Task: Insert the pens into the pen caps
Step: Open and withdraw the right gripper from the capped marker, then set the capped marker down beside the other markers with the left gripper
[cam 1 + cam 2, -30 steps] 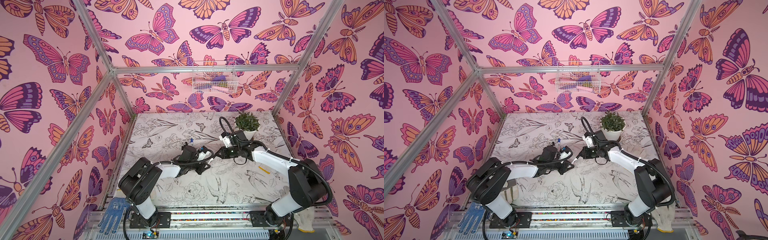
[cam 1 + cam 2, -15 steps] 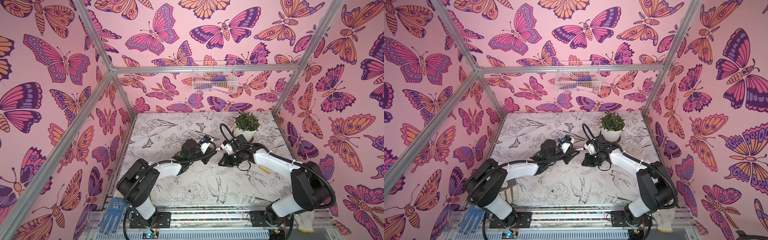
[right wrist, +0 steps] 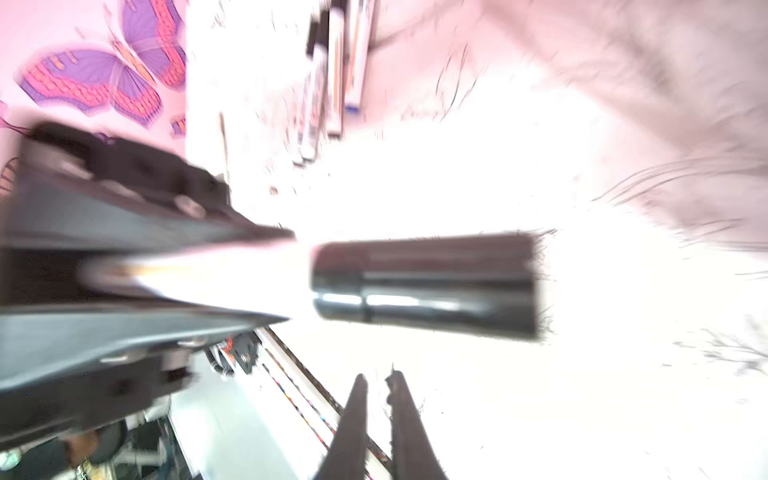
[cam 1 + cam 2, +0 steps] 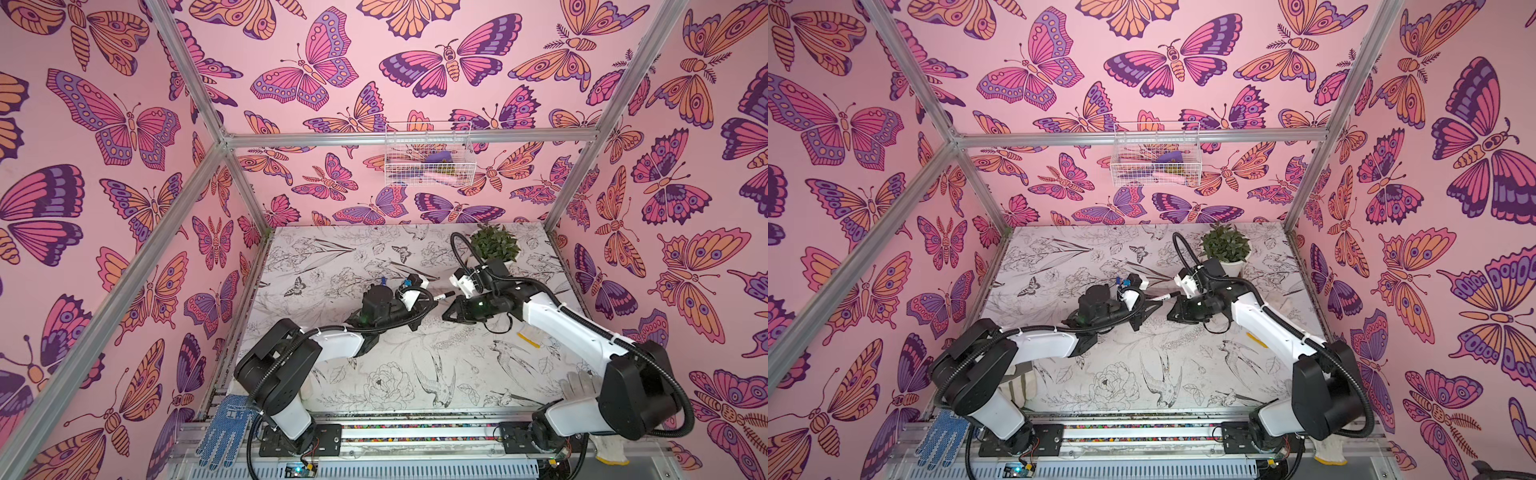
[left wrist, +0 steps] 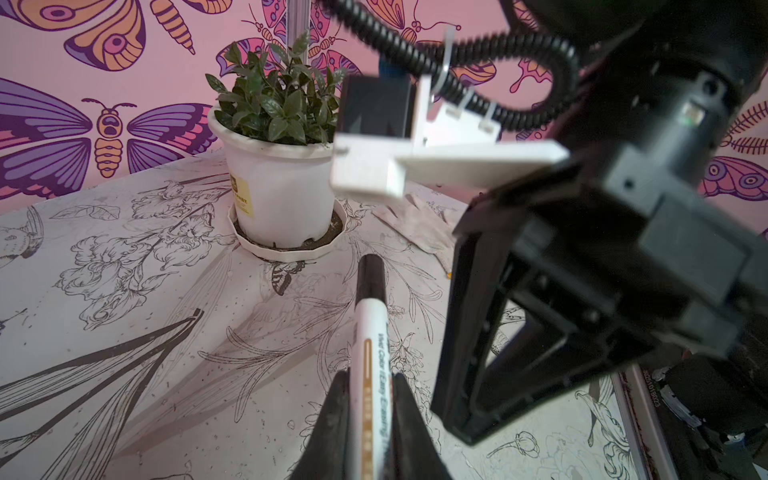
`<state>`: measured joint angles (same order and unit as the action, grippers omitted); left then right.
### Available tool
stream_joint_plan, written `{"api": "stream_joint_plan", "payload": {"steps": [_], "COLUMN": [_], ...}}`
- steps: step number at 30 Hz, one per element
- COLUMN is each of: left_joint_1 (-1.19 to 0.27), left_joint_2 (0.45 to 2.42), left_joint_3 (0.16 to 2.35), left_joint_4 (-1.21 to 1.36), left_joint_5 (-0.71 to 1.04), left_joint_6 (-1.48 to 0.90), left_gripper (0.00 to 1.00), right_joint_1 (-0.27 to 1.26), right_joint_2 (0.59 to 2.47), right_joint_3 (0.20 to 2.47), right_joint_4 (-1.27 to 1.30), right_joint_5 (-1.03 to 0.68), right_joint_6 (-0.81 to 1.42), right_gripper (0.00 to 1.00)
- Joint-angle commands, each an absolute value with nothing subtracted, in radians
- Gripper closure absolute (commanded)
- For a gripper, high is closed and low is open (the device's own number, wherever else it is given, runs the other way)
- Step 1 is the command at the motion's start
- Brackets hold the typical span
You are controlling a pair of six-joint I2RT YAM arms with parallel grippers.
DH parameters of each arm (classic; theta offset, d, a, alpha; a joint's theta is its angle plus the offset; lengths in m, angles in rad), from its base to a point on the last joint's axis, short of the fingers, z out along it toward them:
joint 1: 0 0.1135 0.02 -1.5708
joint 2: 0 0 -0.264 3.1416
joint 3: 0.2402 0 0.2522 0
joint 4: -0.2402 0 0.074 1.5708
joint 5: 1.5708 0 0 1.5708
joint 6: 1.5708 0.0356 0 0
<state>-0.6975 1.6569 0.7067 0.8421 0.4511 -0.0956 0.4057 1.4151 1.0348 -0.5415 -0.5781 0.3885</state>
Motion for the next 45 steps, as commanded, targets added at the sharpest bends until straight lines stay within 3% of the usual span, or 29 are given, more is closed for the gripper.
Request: {"api": "stream_joint_plan", "payload": {"steps": [1,8,13,18,21,27,43,45], "left_joint_1": [-0.699,-0.677,-0.618,-0.545,-0.477,-0.349,-0.305,-0.304], "left_joint_2": [1.689,1.677,1.577,1.406,1.346,1.403,1.694,1.708], "left_joint_3": [0.668,0.593,0.493,0.407,0.390,0.366,0.400,0.399], "left_joint_4": [0.903,1.017,1.083,0.949,0.808,0.787,0.915,0.917], "left_joint_5": [0.441,0.332,0.096,-0.208,-0.279,-0.182,0.065,0.079], "left_joint_6": [-0.108,-0.192,-0.290,-0.342,-0.439,-0.569,-0.596,-0.606], "left_gripper": [1.00,1.00,1.00,1.00,1.00,1.00,1.00,0.92], "right_joint_1": [0.364,0.301,0.301,0.303,0.303,0.303,0.304,0.304], "right_joint_2": [1.378,1.365,1.377,1.391,1.395,1.393,1.370,1.366], "right_joint_3": [1.088,1.133,1.114,1.089,1.087,1.093,1.058,1.054], "right_joint_4": [-0.512,-0.515,-0.512,-0.482,-0.486,-0.507,-0.512,-0.514], "right_joint_5": [-0.581,-0.584,-0.600,-0.637,-0.637,-0.637,-0.630,-0.627], "right_joint_6": [0.373,0.382,0.391,0.412,0.408,0.391,0.384,0.382], "right_gripper": [0.73,0.63,0.63,0.61,0.61,0.61,0.62,0.62]}}
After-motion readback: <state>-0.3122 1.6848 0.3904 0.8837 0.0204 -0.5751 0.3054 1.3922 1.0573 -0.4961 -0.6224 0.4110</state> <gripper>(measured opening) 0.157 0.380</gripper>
